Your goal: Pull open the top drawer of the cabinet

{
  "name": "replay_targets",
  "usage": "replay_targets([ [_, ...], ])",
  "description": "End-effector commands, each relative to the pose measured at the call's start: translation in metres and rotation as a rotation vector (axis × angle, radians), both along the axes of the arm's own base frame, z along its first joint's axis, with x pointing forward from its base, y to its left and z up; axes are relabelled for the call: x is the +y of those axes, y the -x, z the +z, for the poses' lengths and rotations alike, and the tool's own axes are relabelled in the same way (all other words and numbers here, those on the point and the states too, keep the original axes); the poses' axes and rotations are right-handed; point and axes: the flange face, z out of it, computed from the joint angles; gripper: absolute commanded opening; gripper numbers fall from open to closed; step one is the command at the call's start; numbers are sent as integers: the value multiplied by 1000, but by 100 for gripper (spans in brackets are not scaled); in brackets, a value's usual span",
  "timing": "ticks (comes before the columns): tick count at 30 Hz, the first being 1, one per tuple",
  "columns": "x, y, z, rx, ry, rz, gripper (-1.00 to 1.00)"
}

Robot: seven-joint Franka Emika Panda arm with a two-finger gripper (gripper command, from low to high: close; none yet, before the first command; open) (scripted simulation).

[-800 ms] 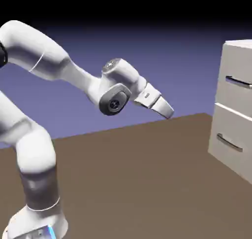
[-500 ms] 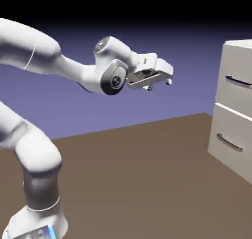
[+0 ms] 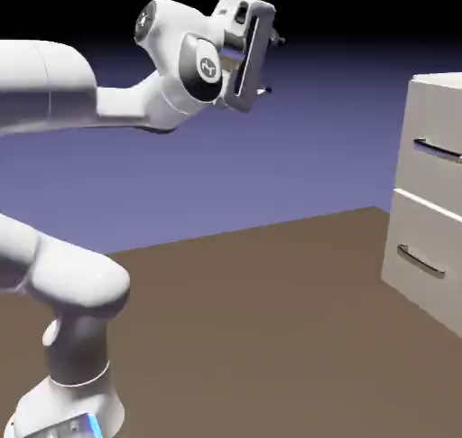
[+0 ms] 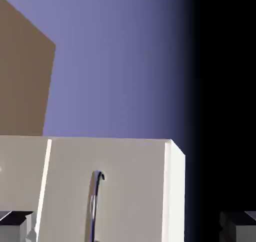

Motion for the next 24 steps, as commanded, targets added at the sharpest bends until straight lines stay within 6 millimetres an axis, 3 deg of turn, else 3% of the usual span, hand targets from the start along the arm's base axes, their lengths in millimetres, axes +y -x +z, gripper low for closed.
replay_targets([
  [1, -3, 2, 7, -35, 52, 18, 0],
  [7, -31, 6, 41, -238, 353, 85, 0],
  [13, -66, -5, 60, -409, 644, 97, 0],
  [18, -96, -28, 64, -515, 884, 77, 0],
  [24, -127, -72, 53, -589, 1177, 39, 0],
])
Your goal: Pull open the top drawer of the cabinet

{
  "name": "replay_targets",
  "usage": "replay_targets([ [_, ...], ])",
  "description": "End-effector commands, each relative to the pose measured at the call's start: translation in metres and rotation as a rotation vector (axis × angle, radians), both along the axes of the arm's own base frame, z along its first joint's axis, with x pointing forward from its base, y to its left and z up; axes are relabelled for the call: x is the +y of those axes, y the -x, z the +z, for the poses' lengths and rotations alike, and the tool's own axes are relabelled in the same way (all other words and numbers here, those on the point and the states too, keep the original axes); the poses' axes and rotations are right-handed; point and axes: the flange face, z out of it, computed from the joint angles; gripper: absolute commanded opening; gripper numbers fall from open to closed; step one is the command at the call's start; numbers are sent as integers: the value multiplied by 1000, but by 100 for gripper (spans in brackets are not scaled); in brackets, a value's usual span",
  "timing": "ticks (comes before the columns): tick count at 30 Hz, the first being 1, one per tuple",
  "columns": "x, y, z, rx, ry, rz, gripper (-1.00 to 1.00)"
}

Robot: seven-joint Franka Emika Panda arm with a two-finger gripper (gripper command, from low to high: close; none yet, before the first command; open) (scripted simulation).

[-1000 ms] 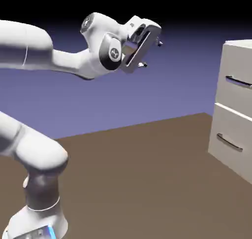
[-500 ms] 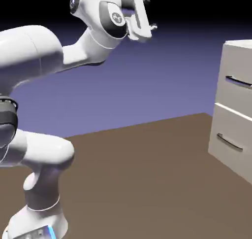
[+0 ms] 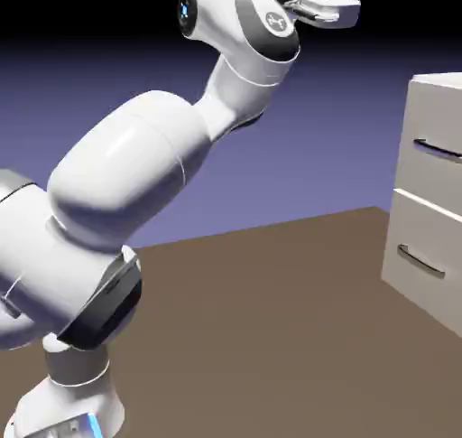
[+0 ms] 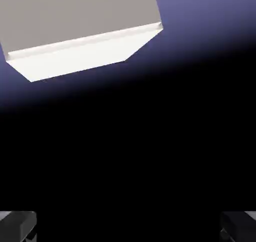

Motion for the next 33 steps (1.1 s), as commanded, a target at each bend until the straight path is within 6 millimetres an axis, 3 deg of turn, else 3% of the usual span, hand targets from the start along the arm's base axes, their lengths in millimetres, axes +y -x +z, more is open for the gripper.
replay_targets([
  [1, -4, -9, -4, -15, 46, -13, 0],
  [8, -21, -80, -43, -81, 380, -111, 0],
  [15, -11, -161, -107, -98, 748, -195, 0],
  [22, 30, -238, -193, -90, 1160, -241, 0],
  [30, 111, -302, -311, -100, 1683, -239, 0],
  [33, 111, -323, -310, -100, 1683, -238, 0],
])
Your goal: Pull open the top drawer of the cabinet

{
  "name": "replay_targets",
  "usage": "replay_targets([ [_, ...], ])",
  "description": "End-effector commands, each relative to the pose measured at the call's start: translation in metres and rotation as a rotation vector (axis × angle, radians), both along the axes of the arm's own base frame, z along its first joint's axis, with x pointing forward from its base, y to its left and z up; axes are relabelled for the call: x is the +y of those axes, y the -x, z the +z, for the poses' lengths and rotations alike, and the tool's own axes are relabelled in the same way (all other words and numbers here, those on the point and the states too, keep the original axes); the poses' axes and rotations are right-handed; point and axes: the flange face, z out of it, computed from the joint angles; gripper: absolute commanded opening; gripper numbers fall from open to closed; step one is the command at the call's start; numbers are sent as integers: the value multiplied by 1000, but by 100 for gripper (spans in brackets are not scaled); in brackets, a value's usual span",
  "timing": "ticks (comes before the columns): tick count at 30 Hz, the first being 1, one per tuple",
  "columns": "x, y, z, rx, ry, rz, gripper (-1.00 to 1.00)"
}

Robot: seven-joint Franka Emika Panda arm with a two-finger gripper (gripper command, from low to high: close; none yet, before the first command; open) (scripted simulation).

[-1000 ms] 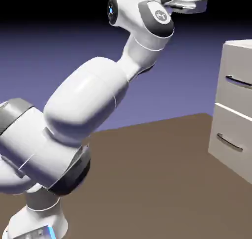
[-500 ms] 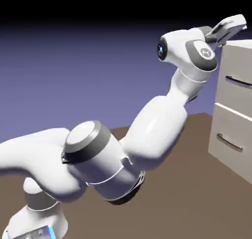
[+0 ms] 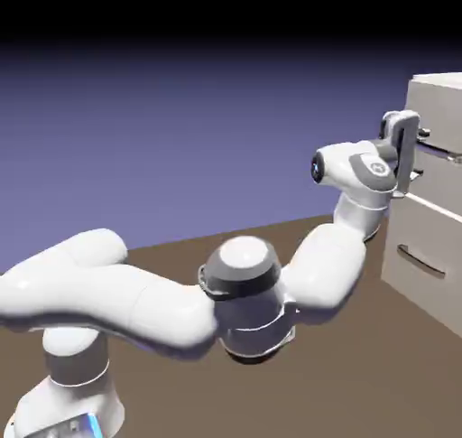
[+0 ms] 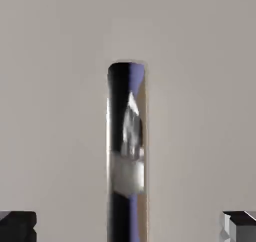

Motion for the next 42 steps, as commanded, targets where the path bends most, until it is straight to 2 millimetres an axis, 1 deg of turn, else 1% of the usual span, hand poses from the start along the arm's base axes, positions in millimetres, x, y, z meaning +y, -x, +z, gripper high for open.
replay_targets([
  [1, 0, -6, 0, 0, 0, 0, 0],
  [5, 0, -29, 0, 0, 0, 0, 0],
  [6, 0, -29, 0, 0, 0, 0, -100],
  [7, 0, -29, 0, 0, 0, 0, -100],
  [12, 0, 0, 0, 0, 0, 0, -100],
  [17, 0, 35, 0, 0, 0, 0, -100],
  [22, 0, 74, 0, 0, 0, 0, -100],
  [27, 0, 118, 0, 0, 0, 0, -100],
  [32, 0, 167, 0, 0, 0, 0, -100],
  [42, 0, 276, 0, -1, 0, 0, -100],
])
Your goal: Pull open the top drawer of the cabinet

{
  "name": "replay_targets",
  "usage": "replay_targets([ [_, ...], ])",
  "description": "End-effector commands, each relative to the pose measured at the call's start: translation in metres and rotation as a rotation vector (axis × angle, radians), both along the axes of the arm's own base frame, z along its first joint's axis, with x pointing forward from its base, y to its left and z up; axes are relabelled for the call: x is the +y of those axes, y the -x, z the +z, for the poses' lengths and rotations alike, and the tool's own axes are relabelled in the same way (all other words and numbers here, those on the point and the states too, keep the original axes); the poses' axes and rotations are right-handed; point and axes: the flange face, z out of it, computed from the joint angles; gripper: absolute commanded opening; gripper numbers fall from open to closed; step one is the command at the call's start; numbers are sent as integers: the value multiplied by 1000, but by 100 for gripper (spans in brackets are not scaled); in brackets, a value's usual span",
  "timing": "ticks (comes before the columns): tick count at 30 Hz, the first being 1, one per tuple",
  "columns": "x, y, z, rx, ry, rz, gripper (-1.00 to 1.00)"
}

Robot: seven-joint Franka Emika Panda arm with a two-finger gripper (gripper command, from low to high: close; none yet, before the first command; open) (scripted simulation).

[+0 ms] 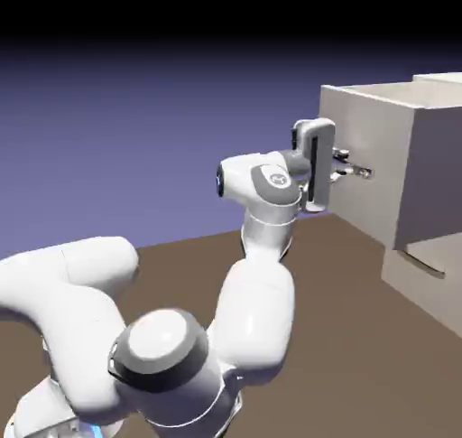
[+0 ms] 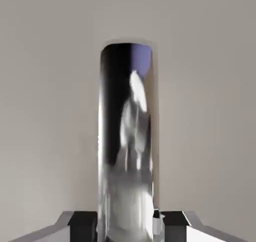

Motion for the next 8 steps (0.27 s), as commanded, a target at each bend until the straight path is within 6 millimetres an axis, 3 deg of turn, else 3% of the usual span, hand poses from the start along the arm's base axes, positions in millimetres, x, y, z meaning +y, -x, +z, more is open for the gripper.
replay_targets([
  [1, 0, 0, 0, 2, 0, 1, -100],
  [2, 0, 0, 0, 2, 0, 1, 100],
  [3, 0, 0, 0, 2, 0, 1, 100],
  [7, 0, 48, 0, 2, 0, 1, 100],
  [8, 0, 50, 0, 2, 0, 1, 100],
])
